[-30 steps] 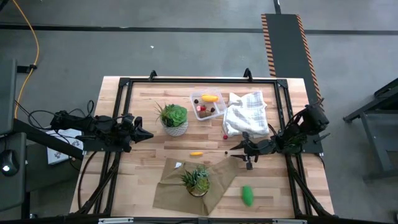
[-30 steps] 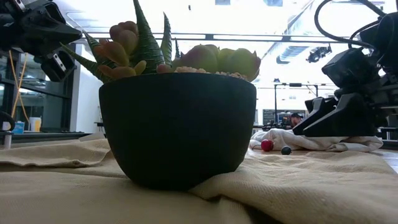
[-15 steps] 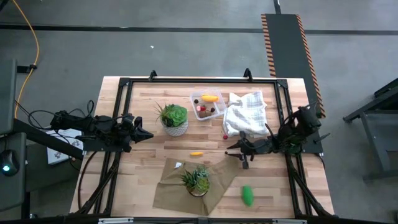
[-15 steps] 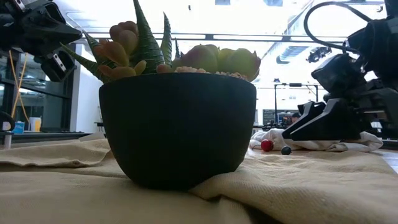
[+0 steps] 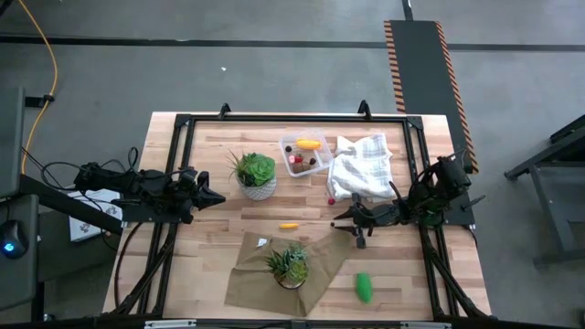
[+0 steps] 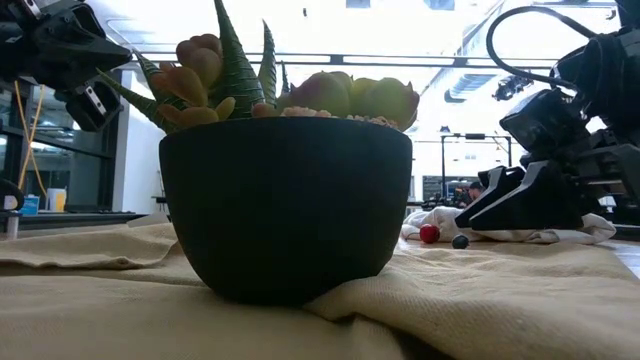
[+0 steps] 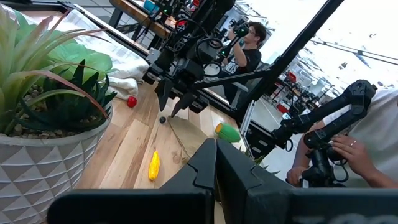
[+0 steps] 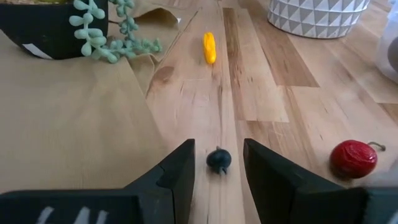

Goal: Pick and placing Produce into tupperware
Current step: Put the blueberry into the transparent bin

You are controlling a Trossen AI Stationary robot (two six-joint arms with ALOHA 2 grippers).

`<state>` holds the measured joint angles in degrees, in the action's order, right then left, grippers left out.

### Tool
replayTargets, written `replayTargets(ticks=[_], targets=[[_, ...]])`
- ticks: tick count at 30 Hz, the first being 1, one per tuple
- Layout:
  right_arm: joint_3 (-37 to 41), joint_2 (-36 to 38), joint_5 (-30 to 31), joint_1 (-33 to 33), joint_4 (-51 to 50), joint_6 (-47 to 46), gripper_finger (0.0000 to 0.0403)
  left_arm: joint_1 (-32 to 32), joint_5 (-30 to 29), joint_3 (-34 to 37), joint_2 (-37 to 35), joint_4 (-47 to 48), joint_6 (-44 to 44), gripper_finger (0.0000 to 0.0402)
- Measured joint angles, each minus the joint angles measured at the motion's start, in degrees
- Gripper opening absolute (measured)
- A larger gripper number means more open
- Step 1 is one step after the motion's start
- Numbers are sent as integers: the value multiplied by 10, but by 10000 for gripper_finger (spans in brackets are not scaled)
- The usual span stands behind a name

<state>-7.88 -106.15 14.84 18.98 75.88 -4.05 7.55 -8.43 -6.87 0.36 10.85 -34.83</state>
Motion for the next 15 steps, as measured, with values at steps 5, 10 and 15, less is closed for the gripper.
replayTargets(ticks=[5, 10, 15], targets=[[-6, 0, -3, 0, -11, 0, 128, 0, 0, 0, 0, 0, 0, 1], [-16, 0, -3, 0, -24, 0, 128, 0, 0, 0, 0, 0, 0, 1], [-16, 0, -5, -4, -31, -5, 128, 0, 0, 0, 0, 0, 0, 1]])
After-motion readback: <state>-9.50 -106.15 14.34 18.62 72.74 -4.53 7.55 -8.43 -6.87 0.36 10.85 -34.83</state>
